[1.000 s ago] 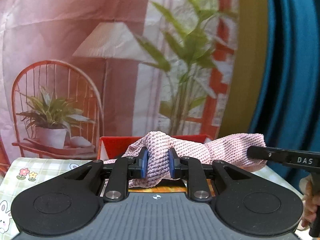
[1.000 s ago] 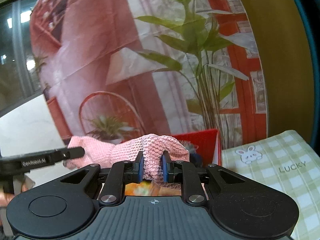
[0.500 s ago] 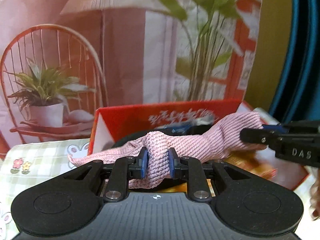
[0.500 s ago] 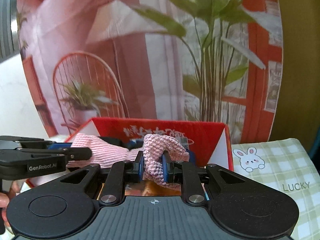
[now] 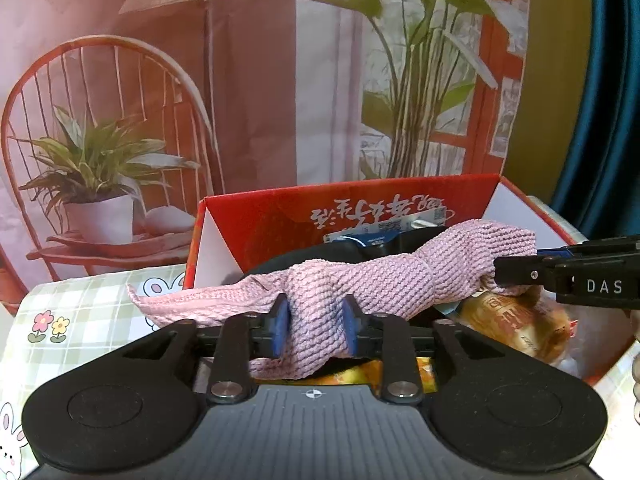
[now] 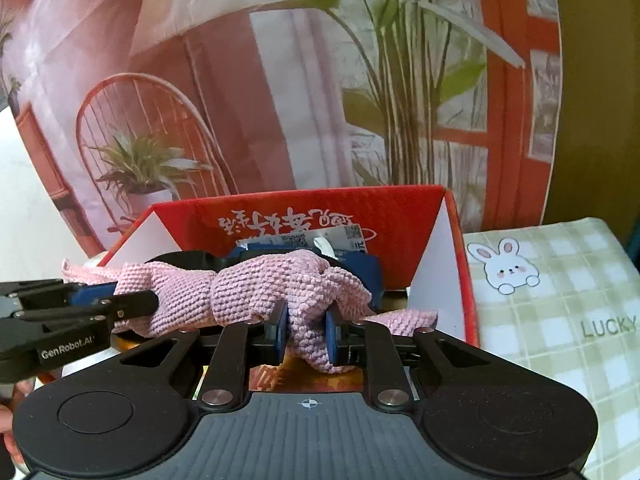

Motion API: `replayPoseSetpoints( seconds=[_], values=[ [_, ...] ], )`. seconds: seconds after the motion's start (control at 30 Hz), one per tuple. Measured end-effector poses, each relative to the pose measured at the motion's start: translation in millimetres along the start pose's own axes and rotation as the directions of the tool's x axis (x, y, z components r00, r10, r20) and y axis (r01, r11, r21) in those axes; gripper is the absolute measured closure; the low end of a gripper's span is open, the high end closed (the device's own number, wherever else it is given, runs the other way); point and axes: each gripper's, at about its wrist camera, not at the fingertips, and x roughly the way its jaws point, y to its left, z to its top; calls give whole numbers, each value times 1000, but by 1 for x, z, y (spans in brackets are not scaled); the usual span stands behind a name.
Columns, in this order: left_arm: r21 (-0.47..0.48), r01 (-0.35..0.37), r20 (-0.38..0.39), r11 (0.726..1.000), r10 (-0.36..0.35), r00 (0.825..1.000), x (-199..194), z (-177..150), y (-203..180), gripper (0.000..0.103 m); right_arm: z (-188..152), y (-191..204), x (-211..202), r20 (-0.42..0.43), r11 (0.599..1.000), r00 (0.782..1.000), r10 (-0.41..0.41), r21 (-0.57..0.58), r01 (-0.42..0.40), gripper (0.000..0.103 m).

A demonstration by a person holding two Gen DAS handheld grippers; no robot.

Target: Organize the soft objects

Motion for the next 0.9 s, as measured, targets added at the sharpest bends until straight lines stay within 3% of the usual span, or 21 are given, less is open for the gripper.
replayPoseSetpoints(
  seconds=[0.07, 0.13, 0.2, 0.27, 0.43, 0.5, 0.53, 0.7, 0.9],
  values=[
    [-10, 7, 16, 1000, -7, 1000, -7, -2, 2, 38, -1, 3, -7, 11, 999, 1000, -5, -49, 6, 74],
    [-23, 22, 40, 999, -21, 999, -16, -5, 2, 28, -4, 8, -16, 30, 993, 999, -24, -116, 27, 68],
    [-25, 25, 49, 999, -24, 999, -23, -8, -1, 11, -7, 11, -25, 43, 989, 999, -14, -148, 20, 53],
    [-25, 14, 62, 1000, -12, 998, -31, -11, -5, 3, -10, 14, -33, 48, 986, 999, -10, -165, 18, 44],
    [0, -33, 55, 999, 33, 998, -46, -16, -17, 0, -17, 19, -46, 48, 986, 999, -19, -167, 27, 21],
    [13, -59, 48, 998, 58, 997, -50, -19, -21, 0, -21, 20, -52, 64, 986, 998, -19, -161, 29, 4],
    [14, -74, 41, 997, 73, 996, -52, -21, -23, 0, -23, 21, -55, 72, 986, 997, -20, -164, 32, 2],
    [31, -155, 19, 988, 154, 988, -60, -29, -27, 0, -32, 25, -61, 68, 985, 997, -42, -161, 53, 0],
    [-13, -147, 51, 989, 147, 988, -80, -33, -22, 0, -41, 25, -70, 82, 991, 996, -42, -125, 52, 0]
  ],
)
